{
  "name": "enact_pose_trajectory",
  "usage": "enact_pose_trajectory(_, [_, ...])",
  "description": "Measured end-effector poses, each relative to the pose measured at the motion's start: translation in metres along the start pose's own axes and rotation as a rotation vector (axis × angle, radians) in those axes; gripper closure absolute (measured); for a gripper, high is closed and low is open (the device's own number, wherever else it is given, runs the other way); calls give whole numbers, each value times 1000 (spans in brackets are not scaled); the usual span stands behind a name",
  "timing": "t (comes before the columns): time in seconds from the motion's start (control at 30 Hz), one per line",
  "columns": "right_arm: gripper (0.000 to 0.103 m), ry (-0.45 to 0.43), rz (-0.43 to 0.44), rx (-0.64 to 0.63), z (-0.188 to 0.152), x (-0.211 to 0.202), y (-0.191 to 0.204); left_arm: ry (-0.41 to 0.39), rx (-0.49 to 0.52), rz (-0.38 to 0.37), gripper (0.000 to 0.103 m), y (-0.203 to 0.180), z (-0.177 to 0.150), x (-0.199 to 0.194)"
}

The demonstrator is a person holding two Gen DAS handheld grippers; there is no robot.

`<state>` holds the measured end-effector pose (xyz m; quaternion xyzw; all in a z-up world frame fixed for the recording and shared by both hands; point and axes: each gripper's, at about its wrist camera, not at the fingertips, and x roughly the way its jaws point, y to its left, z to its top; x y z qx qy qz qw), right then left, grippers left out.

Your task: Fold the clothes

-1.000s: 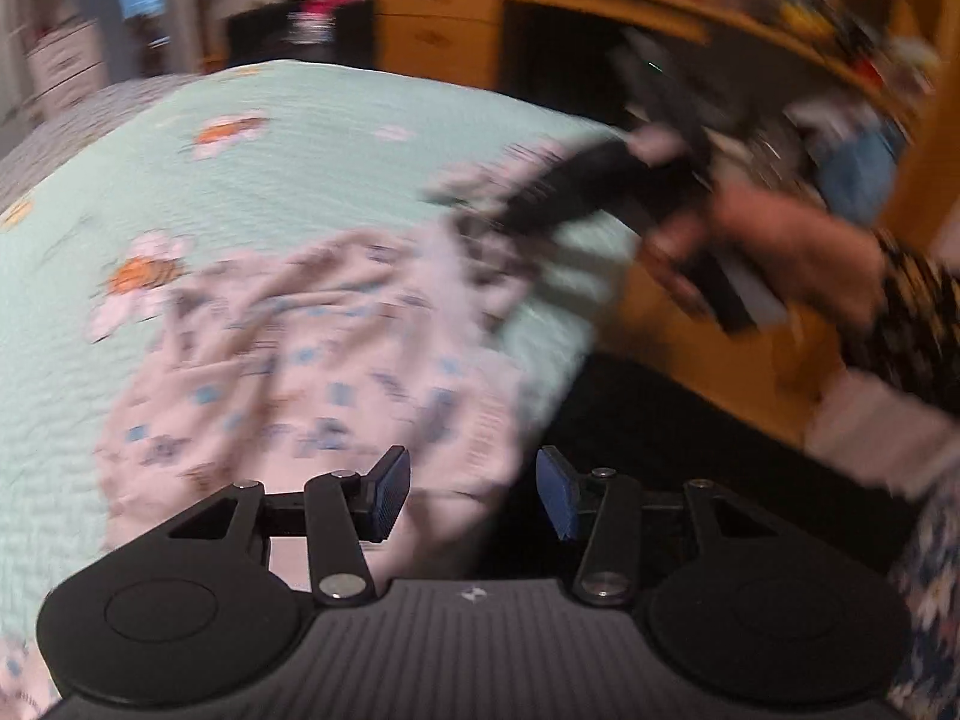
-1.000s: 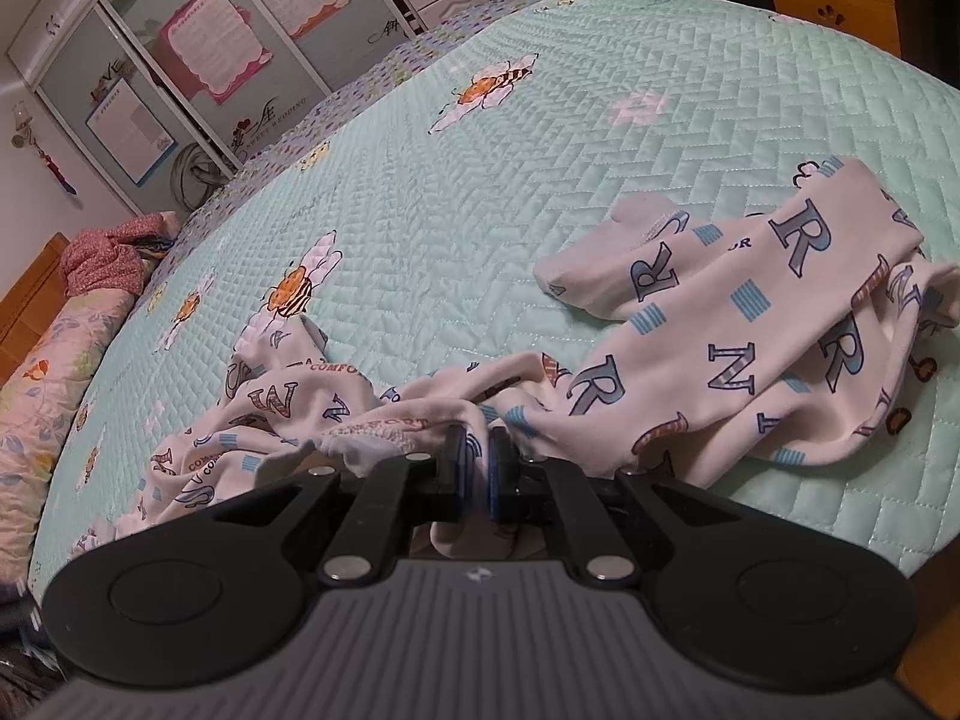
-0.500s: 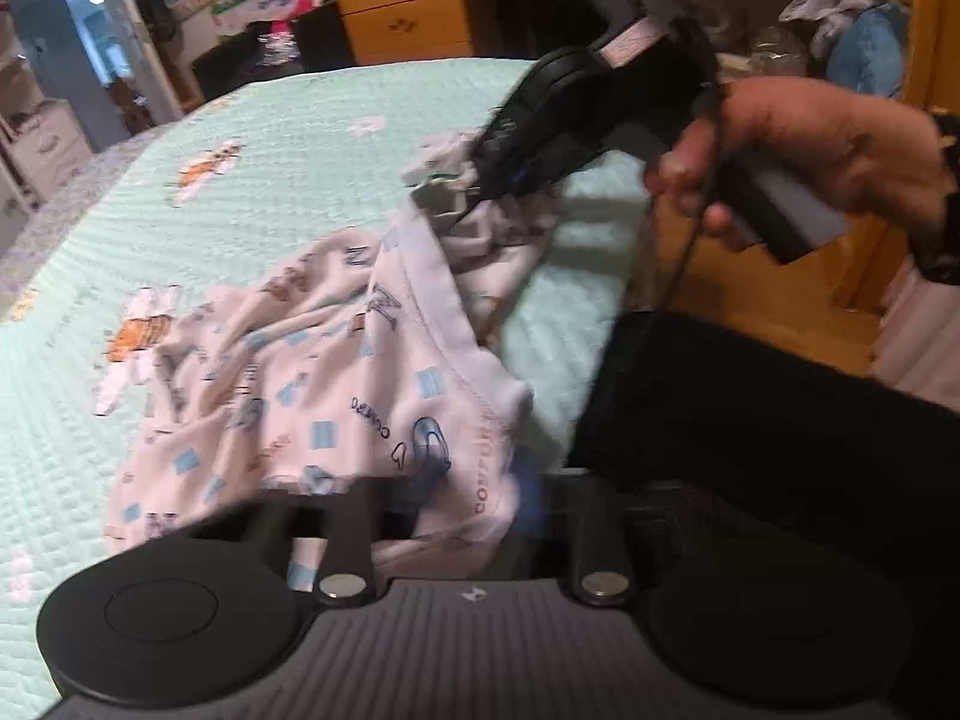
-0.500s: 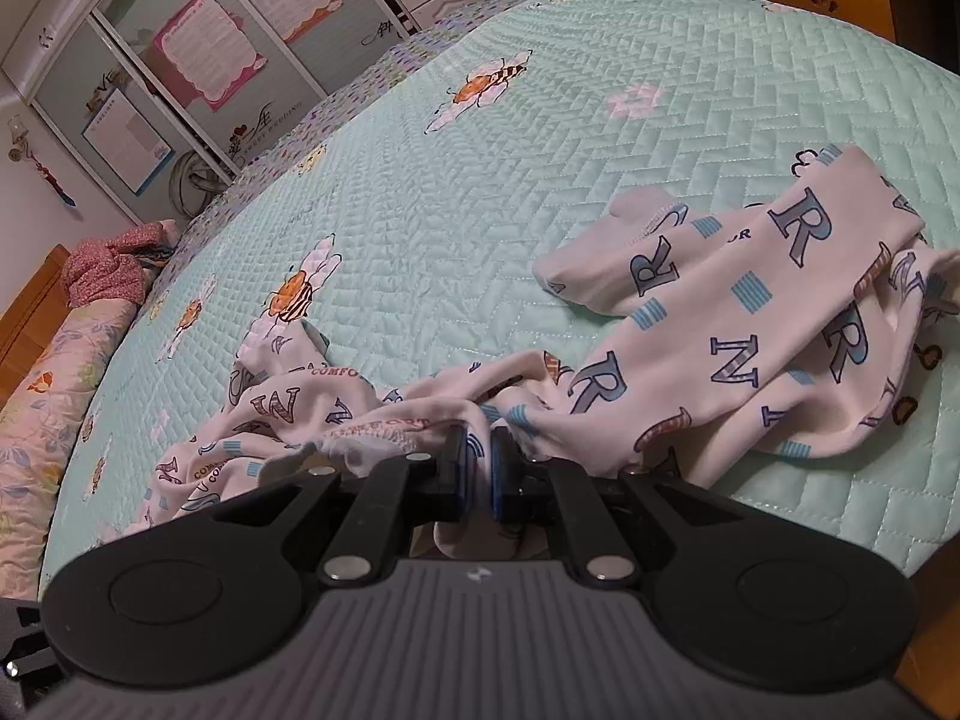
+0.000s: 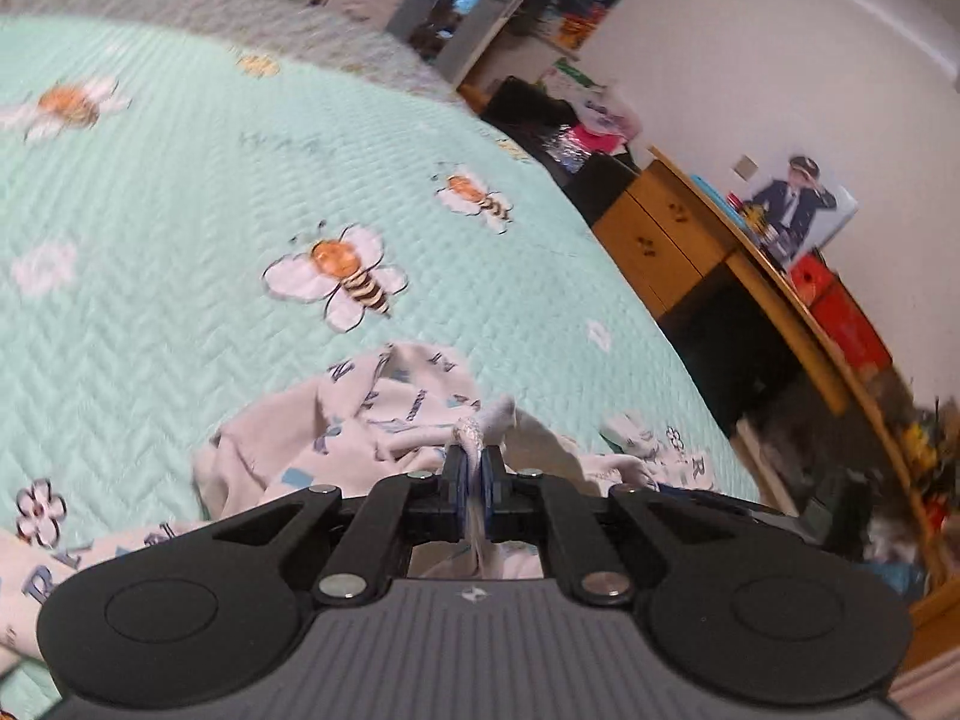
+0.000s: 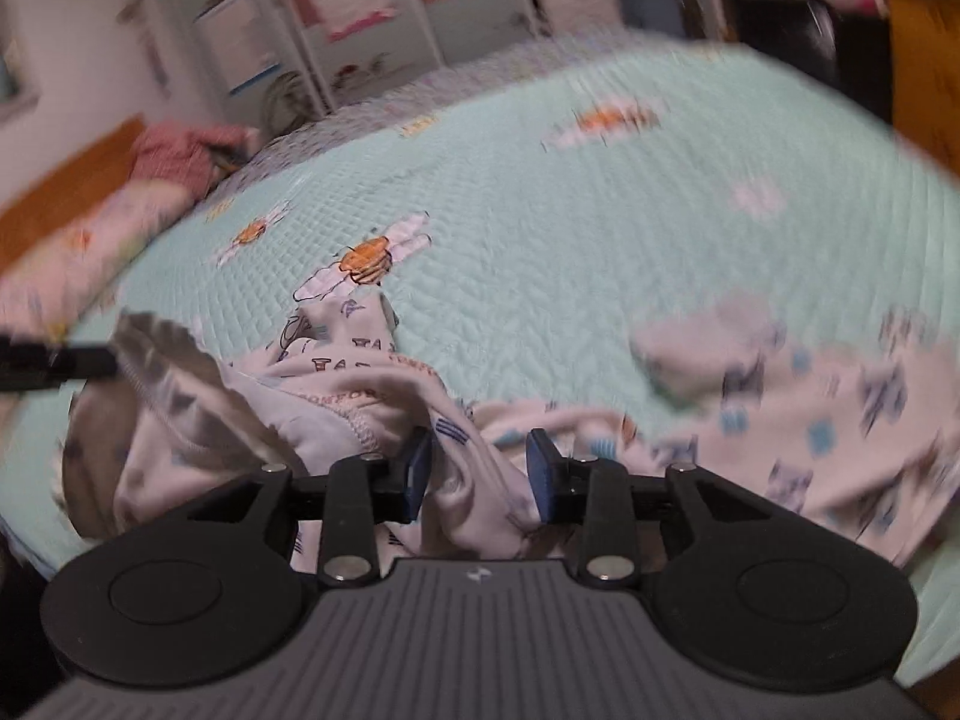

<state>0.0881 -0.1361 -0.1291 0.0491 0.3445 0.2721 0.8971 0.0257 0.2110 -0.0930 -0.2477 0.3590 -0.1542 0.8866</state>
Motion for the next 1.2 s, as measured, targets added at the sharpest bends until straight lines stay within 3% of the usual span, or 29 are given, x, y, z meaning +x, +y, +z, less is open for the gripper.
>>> enact_pose_trajectory(0.2, [62, -72, -44, -276, 3, -19, 17, 19, -171, 1, 99, 25, 1, 15])
enact_pose_trajectory(0.4, [62, 21, -66, -759, -11, 4, 58, 35, -228, 5, 99, 40, -1, 17])
enact_pose_trajectory(0.47, [62, 49, -89, -847, -11, 18, 66, 41, -216, -2, 99, 40, -1, 16])
enact_pose_trajectory(0.53, [62, 15, -33, -693, 11, 28, 58, 46, -209, 2, 99, 39, 0, 18])
enact_pose_trajectory(0.6, [62, -30, 29, -325, 39, 39, 27, 49, -203, 12, 99, 39, 2, 20])
enact_pose_trajectory(0.67, [61, -49, 17, 34, 55, 51, -9, 51, -200, 31, 99, 40, 2, 21])
enact_pose_trajectory(0.73, [61, -101, 21, 163, 54, 46, -26, 54, -204, 40, 98, 44, 2, 20])
enact_pose_trajectory(0.9, [61, -61, 87, 69, 38, 30, -27, 49, -209, 24, 98, 48, -2, 19])
enact_pose_trajectory(1.07, [60, 0, 94, -64, 38, 35, -11, 35, -203, -13, 98, 44, -8, 11])
enact_pose_trajectory(1.17, [61, -2, 50, -144, 35, 35, 4, 42, -171, -9, 98, 38, -8, 7])
enact_pose_trajectory(1.2, [75, -2, 36, -170, 34, 35, 9, 45, -163, -3, 98, 37, -9, 7])
